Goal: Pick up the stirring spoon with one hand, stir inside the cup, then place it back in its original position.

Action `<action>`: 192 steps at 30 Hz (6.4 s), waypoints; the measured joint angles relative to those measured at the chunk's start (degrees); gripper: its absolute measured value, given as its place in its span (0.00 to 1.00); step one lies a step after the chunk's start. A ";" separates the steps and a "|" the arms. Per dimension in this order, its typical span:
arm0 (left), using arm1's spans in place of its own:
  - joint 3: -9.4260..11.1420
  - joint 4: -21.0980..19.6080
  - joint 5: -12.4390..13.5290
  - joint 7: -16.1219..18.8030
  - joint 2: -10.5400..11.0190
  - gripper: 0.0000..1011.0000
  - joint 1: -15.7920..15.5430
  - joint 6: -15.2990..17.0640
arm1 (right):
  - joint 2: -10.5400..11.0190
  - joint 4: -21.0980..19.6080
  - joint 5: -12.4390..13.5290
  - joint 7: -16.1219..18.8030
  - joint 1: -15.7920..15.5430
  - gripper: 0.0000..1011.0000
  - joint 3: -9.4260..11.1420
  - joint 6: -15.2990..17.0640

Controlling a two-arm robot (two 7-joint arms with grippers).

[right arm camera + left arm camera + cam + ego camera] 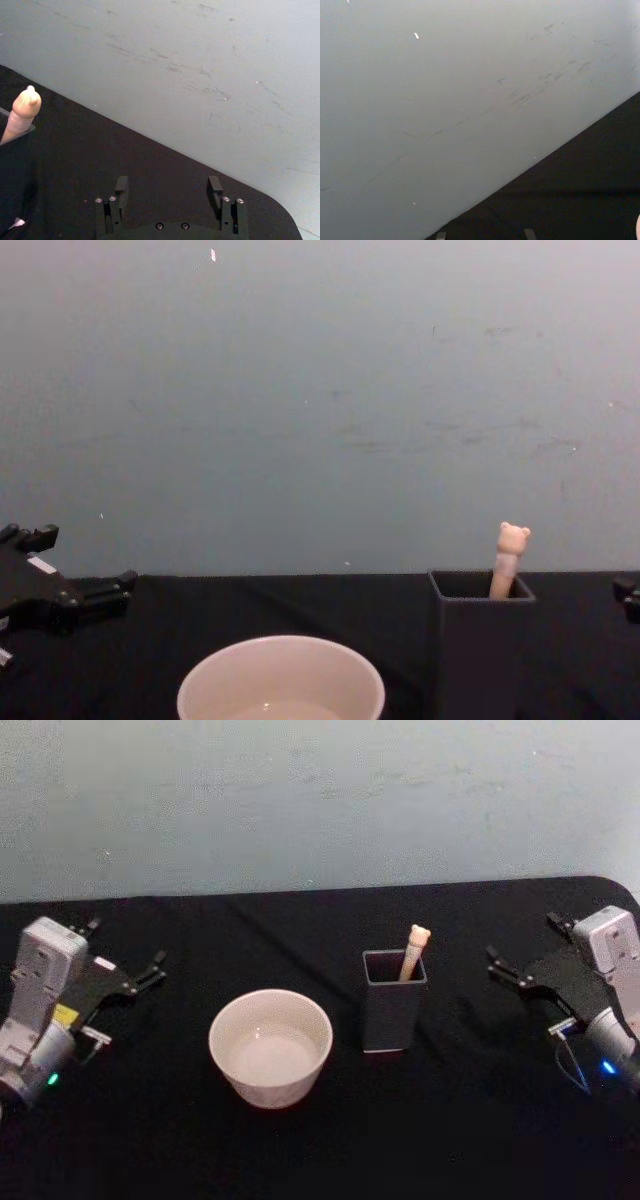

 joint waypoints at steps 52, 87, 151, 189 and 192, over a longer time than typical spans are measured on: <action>0.00 0.00 0.00 0.00 0.00 0.99 0.00 0.00 | -0.18 -1.59 1.60 2.30 -1.16 0.99 1.67 -0.12; 0.00 0.00 0.00 0.00 0.00 0.99 0.00 0.00 | -5.62 2.87 21.27 34.12 4.39 0.99 3.44 4.75; 0.00 0.00 0.00 0.00 0.00 0.99 0.00 0.00 | -7.94 7.34 20.17 36.56 8.04 0.21 2.07 5.44; 0.00 0.00 0.00 0.00 0.00 0.99 0.00 0.00 | -5.21 -6.79 21.44 36.11 4.40 0.21 6.98 -1.21; 0.00 0.00 0.00 0.00 0.00 0.99 0.00 0.00 | -5.20 -7.54 21.66 36.29 4.42 0.21 7.37 -1.78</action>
